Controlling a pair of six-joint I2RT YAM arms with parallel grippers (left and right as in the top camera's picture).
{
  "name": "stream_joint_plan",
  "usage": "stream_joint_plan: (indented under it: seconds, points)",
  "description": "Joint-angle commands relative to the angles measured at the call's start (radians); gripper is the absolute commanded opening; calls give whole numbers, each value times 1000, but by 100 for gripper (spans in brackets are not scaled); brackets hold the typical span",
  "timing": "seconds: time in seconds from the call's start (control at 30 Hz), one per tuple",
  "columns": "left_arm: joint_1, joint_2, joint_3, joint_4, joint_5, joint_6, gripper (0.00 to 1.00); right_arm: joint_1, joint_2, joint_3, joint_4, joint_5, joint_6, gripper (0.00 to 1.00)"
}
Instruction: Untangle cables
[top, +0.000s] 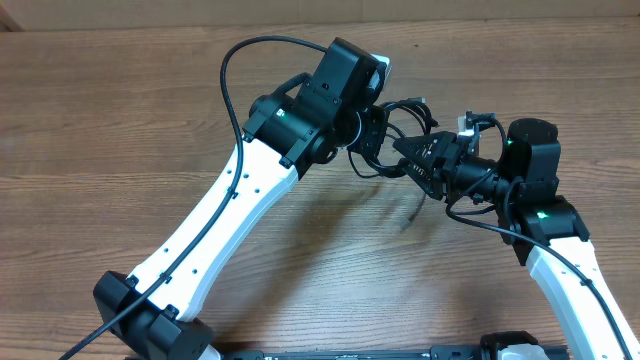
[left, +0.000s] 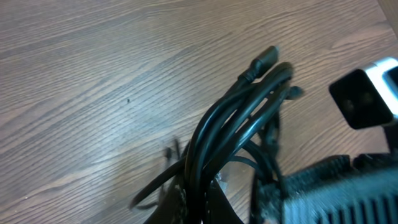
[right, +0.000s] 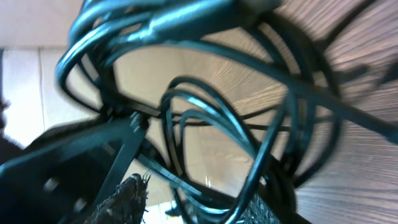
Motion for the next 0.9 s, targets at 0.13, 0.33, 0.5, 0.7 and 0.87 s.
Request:
stream_joint_plan:
  seconds: [0.13, 0.33, 0.5, 0.7, 0.87]
  points:
    - [-8, 1, 14, -26, 47, -16, 4, 4, 0, 9, -5, 145, 37, 38]
    - [-10, 1, 14, -34, 150, -17, 4, 4, 0, 9, -2, 160, 89, 19]
    - [-10, 1, 14, -34, 203, -28, 4, 4, 0, 9, -2, 179, 89, 16]
    - [-9, 2, 14, -34, 193, -95, 4, 4, 0, 9, -1, 166, 88, 4]
    - [-8, 2, 14, -39, 79, -140, 4, 4, -1, 9, 35, 63, 71, 4]
